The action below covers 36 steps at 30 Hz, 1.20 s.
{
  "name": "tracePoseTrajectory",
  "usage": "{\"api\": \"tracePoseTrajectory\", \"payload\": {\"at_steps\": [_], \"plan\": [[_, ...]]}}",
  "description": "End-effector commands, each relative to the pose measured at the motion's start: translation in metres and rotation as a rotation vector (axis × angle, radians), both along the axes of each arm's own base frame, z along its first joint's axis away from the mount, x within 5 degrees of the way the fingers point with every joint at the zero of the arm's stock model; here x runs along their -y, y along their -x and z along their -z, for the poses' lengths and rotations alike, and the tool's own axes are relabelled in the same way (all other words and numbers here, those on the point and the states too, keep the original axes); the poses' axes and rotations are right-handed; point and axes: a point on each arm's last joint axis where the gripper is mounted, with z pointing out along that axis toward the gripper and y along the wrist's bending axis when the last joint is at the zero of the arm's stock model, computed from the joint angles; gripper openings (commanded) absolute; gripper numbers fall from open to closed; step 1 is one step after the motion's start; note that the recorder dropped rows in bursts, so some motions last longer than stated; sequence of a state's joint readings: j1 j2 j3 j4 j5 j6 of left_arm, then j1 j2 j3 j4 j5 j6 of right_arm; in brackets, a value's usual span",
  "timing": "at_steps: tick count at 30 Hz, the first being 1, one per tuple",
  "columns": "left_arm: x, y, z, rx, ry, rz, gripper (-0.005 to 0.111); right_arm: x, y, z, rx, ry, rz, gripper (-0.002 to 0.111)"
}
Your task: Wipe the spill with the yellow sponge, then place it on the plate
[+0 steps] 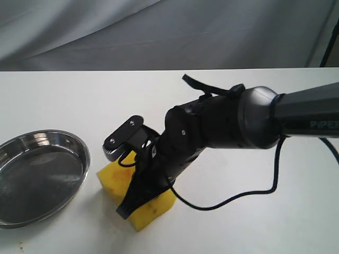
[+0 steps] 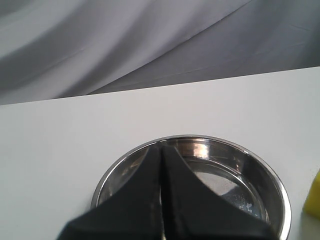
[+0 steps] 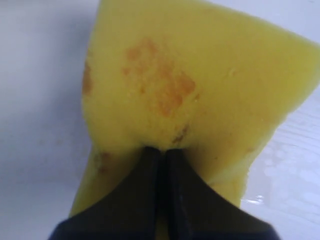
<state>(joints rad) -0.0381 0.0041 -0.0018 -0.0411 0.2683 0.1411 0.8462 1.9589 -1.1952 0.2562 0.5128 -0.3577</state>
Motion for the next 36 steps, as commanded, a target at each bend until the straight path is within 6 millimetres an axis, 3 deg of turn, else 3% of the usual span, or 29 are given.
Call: {"api": "tracePoseTrajectory", "payload": {"at_steps": [1,10,17,23,36], "plan": [[0.0,0.0,0.0,0.009,0.004,0.001,0.0,-0.015,0.029,0.009,-0.065,0.04,-0.081,0.0],[0.0,0.0,0.0,0.009,0.004,0.001,0.0,-0.034,0.062,0.009,-0.074,0.054,-0.184,0.0],[0.0,0.0,0.0,0.009,0.004,0.001,0.0,-0.035,0.064,0.009,-0.055,0.071,-0.212,0.0],[0.0,0.0,0.0,0.009,0.004,0.001,0.0,-0.019,0.04,0.01,-0.02,0.11,-0.135,0.0],[0.0,0.0,0.0,0.009,0.004,0.001,0.0,0.05,-0.039,0.01,-0.036,0.115,0.188,0.0]]}}
